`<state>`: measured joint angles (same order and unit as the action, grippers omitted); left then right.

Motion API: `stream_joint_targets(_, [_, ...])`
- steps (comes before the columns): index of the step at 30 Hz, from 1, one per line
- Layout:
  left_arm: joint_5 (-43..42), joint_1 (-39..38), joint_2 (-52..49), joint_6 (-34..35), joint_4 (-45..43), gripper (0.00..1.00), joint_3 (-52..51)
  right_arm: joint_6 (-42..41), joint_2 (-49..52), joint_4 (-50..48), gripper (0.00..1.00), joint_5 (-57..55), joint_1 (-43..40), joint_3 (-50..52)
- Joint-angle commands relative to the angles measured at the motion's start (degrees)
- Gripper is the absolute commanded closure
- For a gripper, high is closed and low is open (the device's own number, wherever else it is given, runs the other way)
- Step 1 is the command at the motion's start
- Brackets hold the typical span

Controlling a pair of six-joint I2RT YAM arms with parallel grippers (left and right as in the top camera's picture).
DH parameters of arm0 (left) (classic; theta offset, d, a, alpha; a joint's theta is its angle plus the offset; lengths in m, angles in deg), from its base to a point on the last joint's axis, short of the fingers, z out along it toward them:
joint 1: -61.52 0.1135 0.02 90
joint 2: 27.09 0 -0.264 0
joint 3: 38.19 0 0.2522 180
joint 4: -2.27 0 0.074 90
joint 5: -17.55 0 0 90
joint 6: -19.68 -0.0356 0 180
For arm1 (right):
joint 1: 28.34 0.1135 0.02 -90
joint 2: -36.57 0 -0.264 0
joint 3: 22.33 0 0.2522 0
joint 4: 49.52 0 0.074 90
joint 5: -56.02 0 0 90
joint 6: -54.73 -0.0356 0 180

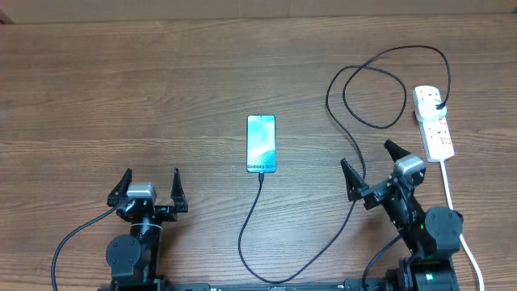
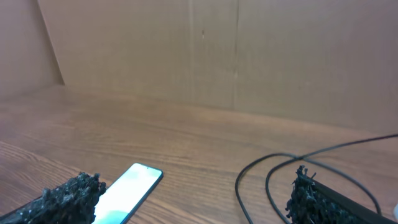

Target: Plug charger to phone and switch on socket

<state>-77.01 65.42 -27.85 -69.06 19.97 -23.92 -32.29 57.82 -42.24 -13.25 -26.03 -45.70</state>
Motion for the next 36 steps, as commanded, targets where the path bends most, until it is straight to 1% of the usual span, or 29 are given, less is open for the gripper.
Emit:
stream_joint_targets(1, [-0.8, 0.3, 0.5, -1.0, 0.1, 0.00, -0.2, 0.0, -4.0, 0.7, 0.00, -0.5, 0.3, 2.2])
stream_joint_targets(7, [-0.8, 0.3, 0.5, -1.1, 0.1, 0.01, -0.2, 0.0, -10.2, 6.1, 0.00, -2.6, 0.3, 3.7])
stream_joint_targets(11, [-0.8, 0.3, 0.5, -1.0, 0.2, 0.00, -0.2, 0.0, -14.4, 11.6, 0.00, -4.7, 0.3, 3.8])
stream_joint_targets(19, [-0.8, 0.3, 0.5, -1.1, 0.1, 0.00, -0.2, 0.0, -19.8, 18.1, 0.00, -6.6, 0.3, 3.8])
stream_joint_targets(27, [-0.8, 0.3, 0.5, -1.1, 0.1, 0.00, -0.2, -0.4, -21.1, 18.4, 0.00, -8.0, 0.3, 5.8])
stream_joint_targets(32, [-0.8, 0.3, 0.5, -1.1, 0.1, 0.00, -0.2, -6.2, -21.1, 18.6, 0.00, -13.0, 0.3, 5.9])
stream_joint_targets(36, [-0.8, 0.3, 0.5, -1.1, 0.1, 0.00, -0.2, -6.2, -21.1, 18.7, 0.00, -13.7, 0.3, 5.9])
